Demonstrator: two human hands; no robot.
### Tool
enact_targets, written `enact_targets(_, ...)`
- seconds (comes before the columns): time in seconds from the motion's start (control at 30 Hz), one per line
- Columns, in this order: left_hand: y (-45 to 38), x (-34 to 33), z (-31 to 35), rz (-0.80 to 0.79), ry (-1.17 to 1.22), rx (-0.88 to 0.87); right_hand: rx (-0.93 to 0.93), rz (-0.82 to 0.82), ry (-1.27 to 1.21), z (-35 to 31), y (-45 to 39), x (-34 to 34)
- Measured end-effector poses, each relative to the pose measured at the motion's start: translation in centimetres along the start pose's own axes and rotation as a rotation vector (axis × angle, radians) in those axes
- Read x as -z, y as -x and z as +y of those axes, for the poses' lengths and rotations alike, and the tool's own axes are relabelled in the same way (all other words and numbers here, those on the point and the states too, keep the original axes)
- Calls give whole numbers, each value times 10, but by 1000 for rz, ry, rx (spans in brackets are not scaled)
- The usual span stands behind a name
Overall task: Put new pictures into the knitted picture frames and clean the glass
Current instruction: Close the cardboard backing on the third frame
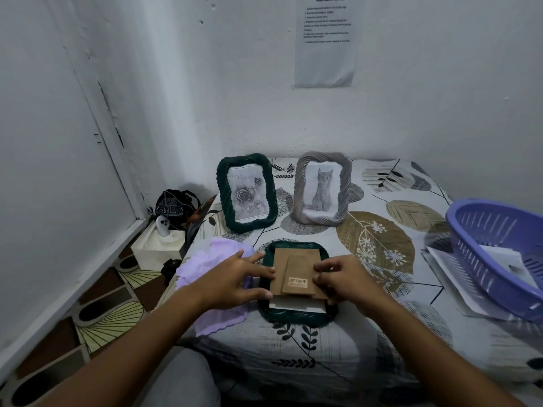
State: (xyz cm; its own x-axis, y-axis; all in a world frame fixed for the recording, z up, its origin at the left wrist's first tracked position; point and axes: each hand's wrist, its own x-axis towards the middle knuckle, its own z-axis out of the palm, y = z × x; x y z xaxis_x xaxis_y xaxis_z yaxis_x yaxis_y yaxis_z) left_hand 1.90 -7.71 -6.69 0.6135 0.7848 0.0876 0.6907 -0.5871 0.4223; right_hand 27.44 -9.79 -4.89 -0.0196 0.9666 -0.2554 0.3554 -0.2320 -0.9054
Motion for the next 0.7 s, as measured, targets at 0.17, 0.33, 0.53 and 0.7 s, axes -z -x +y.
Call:
enact_targets(0.17, 1, -6, -2, 14, -55, -19, 36, 10, 202, -1, -3, 5)
enact_targets(0.33, 3, -11, 0, 38, -132, -50, 26, -7, 264, 0, -1, 5)
enact_targets(0.53, 2, -14, -2, 41, -171, -64, 90, 11, 405, 3, -5, 3)
enact_targets(0.7, 1, -11, 0, 3, -166, -39, 102, 33, 488, 1, -5, 1)
